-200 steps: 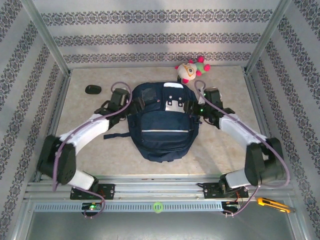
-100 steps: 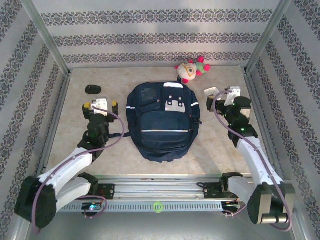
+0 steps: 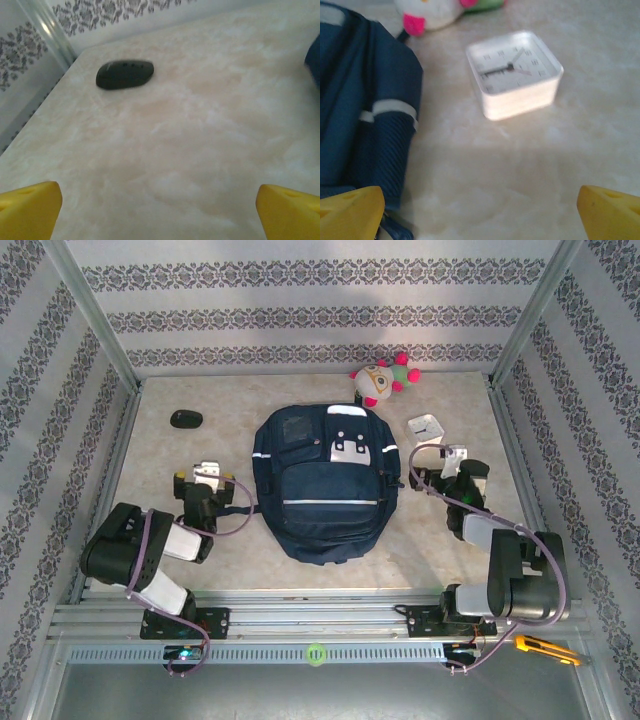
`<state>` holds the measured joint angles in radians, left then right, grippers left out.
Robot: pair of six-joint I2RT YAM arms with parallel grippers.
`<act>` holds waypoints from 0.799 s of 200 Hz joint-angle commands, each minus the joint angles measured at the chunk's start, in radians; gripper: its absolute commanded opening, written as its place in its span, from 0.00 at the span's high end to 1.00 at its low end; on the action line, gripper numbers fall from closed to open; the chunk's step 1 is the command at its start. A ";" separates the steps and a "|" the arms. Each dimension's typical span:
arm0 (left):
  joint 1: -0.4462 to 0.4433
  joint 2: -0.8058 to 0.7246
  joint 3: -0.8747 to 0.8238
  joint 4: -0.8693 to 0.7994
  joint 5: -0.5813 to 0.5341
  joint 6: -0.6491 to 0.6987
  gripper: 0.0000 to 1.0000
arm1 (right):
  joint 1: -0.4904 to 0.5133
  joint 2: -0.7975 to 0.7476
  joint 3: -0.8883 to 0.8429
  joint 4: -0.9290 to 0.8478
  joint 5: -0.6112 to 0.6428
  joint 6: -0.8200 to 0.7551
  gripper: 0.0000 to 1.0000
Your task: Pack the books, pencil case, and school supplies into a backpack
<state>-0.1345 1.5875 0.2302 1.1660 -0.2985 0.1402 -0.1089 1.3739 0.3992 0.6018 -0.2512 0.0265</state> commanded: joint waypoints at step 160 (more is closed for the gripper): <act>0.125 0.007 0.132 -0.164 0.173 -0.172 0.01 | 0.084 0.150 -0.020 0.331 0.141 0.005 0.02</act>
<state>-0.0166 1.6035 0.3538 1.0229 -0.1406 -0.0128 -0.0299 1.5307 0.3645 0.8948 -0.1196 0.0265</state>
